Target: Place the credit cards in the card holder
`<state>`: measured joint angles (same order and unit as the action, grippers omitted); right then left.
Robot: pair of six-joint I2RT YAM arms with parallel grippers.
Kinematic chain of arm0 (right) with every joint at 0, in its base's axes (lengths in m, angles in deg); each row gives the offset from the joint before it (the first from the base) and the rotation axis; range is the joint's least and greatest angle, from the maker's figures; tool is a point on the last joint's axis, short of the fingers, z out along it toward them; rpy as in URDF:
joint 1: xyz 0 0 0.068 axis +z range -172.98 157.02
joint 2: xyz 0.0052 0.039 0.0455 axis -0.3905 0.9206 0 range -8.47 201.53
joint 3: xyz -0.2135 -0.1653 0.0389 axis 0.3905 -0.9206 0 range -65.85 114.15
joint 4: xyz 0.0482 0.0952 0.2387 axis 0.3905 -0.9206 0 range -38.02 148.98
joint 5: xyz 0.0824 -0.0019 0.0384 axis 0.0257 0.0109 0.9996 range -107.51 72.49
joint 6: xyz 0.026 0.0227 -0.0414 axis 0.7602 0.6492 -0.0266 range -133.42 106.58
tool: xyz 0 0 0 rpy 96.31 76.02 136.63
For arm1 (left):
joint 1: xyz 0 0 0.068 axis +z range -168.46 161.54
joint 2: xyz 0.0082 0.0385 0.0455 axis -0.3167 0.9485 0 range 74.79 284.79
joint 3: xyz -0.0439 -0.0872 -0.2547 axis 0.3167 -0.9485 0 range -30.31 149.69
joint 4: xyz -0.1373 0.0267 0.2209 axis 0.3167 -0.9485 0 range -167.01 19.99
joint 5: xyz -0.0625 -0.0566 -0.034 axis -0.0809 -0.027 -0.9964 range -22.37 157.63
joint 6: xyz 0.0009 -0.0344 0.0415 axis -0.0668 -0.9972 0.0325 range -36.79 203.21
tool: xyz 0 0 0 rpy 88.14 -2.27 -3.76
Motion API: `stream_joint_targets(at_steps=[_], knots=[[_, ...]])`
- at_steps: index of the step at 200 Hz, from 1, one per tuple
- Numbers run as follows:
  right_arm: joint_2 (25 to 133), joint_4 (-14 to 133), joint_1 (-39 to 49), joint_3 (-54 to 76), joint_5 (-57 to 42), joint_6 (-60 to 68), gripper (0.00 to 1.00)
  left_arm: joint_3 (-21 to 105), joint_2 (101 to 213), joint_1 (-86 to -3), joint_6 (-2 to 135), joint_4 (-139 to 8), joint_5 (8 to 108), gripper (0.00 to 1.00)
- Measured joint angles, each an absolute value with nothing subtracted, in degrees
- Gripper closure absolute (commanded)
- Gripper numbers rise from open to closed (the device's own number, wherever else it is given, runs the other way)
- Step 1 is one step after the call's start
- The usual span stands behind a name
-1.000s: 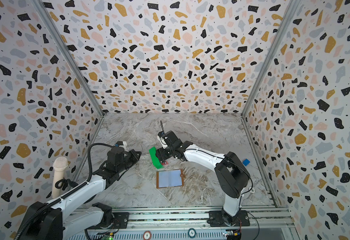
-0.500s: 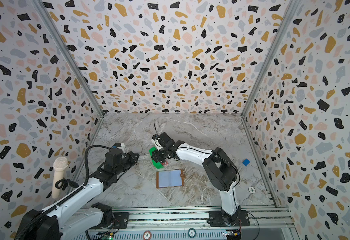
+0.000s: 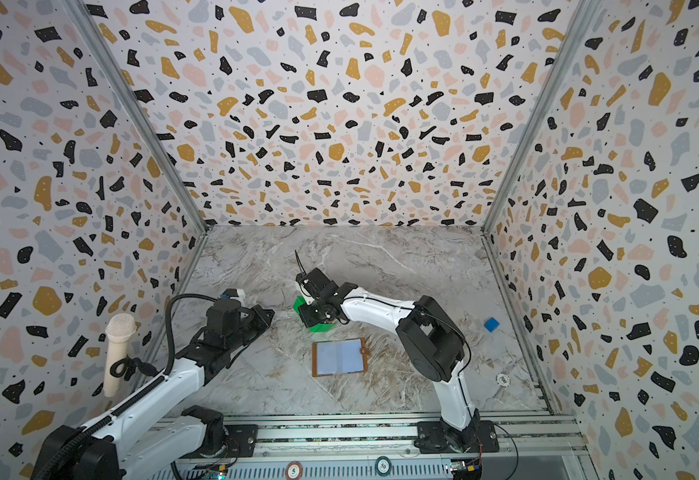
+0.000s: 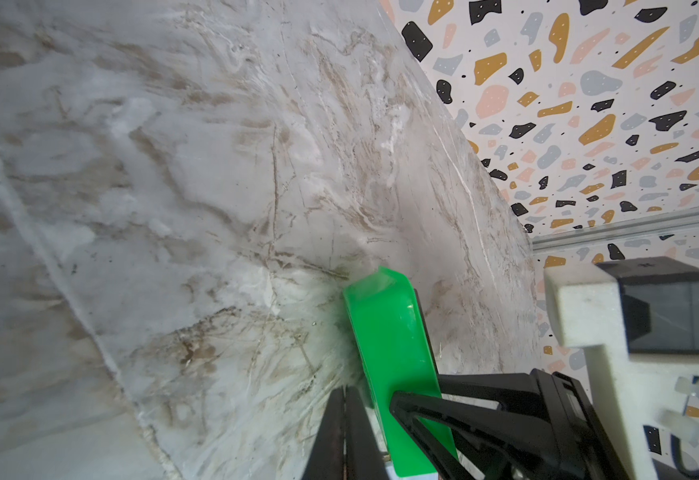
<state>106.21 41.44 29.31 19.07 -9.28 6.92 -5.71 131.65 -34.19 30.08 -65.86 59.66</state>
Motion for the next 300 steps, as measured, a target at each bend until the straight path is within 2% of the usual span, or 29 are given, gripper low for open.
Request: stream_joint_targets(at_steps=[30, 52, 89, 102, 118, 199, 265, 300], knots=[[108.7, 39.4, 31.0, 20.0, -14.2, 7.3, 0.9, -6.6, 131.6, -33.5, 30.1, -65.4, 58.9, 0.93], [110.7, 38.6, 32.5, 21.1, -18.5, 7.6, 0.89, -7.7, 131.8, -33.2, 30.0, -64.4, 58.0, 0.92], [112.4, 37.9, 34.6, 21.9, -22.2, 8.0, 0.53, -8.6, 134.1, -33.0, 29.8, -61.2, 54.9, 0.85], [112.3, 37.9, 35.0, 22.0, -22.9, 7.5, 0.46, -8.6, 135.5, -32.9, 29.8, -59.9, 53.7, 0.85], [111.9, 38.0, 35.4, 22.2, -23.3, 6.7, 0.41, -8.7, 137.1, -32.9, 29.8, -58.5, 52.5, 0.83], [101.5, 38.0, 31.8, 21.0, -23.8, 4.4, 0.33, -8.8, 146.9, -36.5, 30.1, -52.9, 51.9, 0.78], [98.9, 37.9, 25.0, 17.5, -20.2, 2.9, 0.34, -1.8, 157.1, -40.2, 31.2, -50.1, 54.7, 0.75], [98.4, 37.9, 24.8, 14.5, -19.3, 2.7, 0.34, -0.9, 160.3, -40.2, 31.4, -47.3, 56.6, 0.79]])
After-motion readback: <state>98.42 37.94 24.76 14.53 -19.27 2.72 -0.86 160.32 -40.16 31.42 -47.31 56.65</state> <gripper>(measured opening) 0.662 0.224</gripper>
